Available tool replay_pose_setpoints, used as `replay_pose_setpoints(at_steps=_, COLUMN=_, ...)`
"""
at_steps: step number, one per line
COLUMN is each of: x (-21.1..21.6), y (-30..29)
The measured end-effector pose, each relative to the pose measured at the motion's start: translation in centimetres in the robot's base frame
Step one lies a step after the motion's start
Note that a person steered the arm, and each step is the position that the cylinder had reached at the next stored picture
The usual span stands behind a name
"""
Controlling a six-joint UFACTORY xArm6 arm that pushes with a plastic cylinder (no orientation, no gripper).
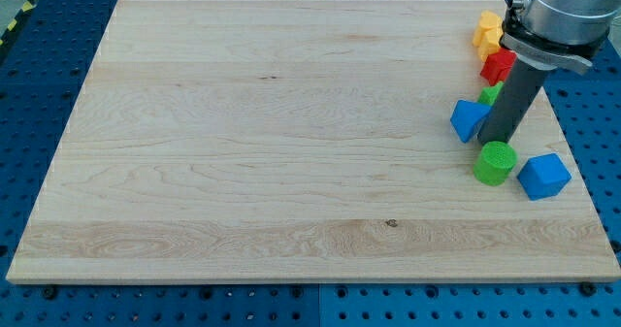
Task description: Move the green circle down a bit
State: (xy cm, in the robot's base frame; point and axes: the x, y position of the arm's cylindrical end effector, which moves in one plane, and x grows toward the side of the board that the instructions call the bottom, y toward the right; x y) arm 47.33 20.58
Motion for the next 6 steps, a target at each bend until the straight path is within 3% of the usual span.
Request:
replay_pose_setpoints(at_steps=3, x=1.2, y=-5.2)
replay_pose_setpoints(at_steps=6, x=2.7, y=-5.0)
